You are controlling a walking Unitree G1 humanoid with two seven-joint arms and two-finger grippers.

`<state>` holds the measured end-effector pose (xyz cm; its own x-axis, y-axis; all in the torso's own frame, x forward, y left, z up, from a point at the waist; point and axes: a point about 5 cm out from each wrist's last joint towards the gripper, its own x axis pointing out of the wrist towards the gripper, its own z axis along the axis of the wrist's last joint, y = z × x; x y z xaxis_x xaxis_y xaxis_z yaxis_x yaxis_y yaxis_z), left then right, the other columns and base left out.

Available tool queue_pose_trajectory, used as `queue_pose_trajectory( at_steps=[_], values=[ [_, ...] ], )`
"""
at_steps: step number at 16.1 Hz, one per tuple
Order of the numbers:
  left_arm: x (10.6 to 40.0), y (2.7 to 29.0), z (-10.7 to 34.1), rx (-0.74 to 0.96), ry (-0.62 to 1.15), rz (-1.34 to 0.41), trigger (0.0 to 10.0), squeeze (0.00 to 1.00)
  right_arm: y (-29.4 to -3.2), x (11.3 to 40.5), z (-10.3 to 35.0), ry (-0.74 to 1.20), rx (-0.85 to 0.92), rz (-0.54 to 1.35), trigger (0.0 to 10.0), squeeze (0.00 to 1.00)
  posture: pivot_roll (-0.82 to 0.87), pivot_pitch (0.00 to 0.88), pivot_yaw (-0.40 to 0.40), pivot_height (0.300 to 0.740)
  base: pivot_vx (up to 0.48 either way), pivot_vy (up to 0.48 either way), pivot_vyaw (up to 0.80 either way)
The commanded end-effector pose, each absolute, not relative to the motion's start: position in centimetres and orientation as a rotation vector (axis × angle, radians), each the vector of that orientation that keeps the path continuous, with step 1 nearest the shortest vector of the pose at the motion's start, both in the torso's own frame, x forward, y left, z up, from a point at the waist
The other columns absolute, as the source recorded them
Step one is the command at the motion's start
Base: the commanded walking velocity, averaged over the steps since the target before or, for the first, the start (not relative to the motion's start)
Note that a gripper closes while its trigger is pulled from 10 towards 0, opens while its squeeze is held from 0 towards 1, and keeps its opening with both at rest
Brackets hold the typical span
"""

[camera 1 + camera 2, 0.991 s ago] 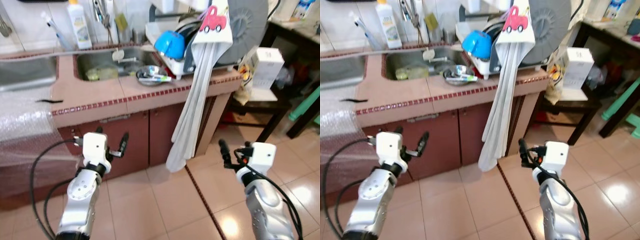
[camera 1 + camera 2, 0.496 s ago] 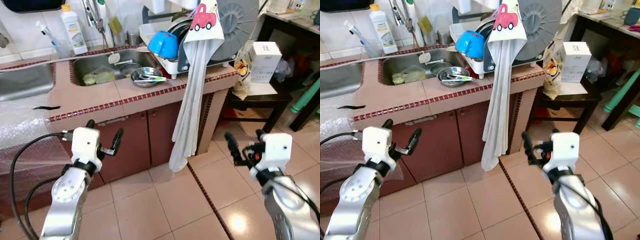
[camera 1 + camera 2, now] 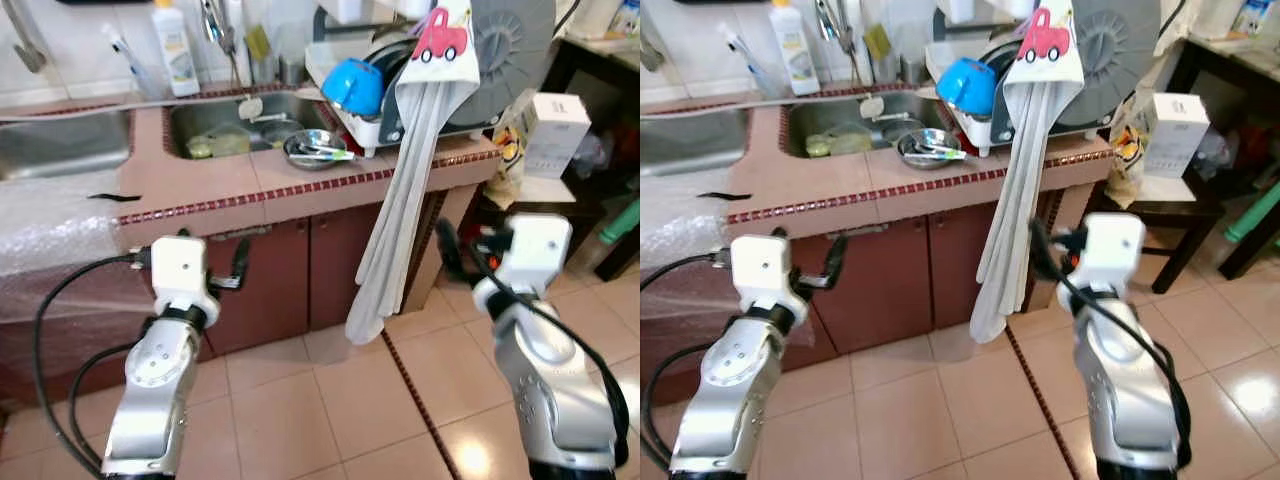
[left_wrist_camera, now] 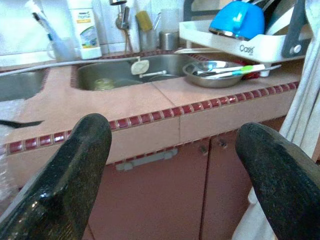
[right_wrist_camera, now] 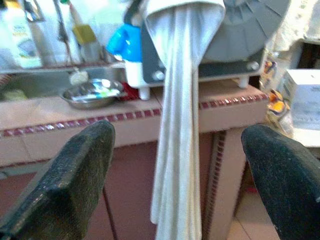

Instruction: Kitchen organization

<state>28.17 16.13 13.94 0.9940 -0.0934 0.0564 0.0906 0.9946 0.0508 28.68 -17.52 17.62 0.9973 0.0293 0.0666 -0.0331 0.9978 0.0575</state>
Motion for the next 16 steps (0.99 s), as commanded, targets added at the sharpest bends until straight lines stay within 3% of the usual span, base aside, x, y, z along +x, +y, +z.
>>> queue_pose_trajectory(
  at_steps=[1, 3, 10, 16],
  values=[
    [28.3, 15.8, 14.7, 0.040, -0.077, -0.123, 10.0, 0.00, -17.9, 28.6, 17.9, -0.059, 0.084, 0.012, 10.0, 0.00, -0.03, 0.000, 0.005, 0.740, 0.000, 0.000, 0.00],
    [29.3, 16.5, 14.6, 0.019, -0.021, -0.026, 10.0, 0.00, -18.0, 28.4, 17.9, -0.053, 0.095, -0.003, 10.0, 0.00, -0.04, 0.000, 0.011, 0.740, 0.000, 0.000, 0.00],
    [30.2, 16.4, 15.3, -0.048, -0.001, -0.040, 10.0, 0.00, -17.4, 27.7, 17.5, -0.031, 0.150, 0.024, 10.0, 0.00, -0.04, 0.000, 0.020, 0.740, 0.000, 0.000, 0.00],
    [30.1, 16.4, 15.0, -0.046, 0.027, -0.029, 10.0, 0.00, -17.1, 27.8, 18.0, -0.045, 0.164, 0.041, 10.0, 0.00, -0.04, 0.000, 0.015, 0.740, 0.000, 0.480, 0.00]
  ],
)
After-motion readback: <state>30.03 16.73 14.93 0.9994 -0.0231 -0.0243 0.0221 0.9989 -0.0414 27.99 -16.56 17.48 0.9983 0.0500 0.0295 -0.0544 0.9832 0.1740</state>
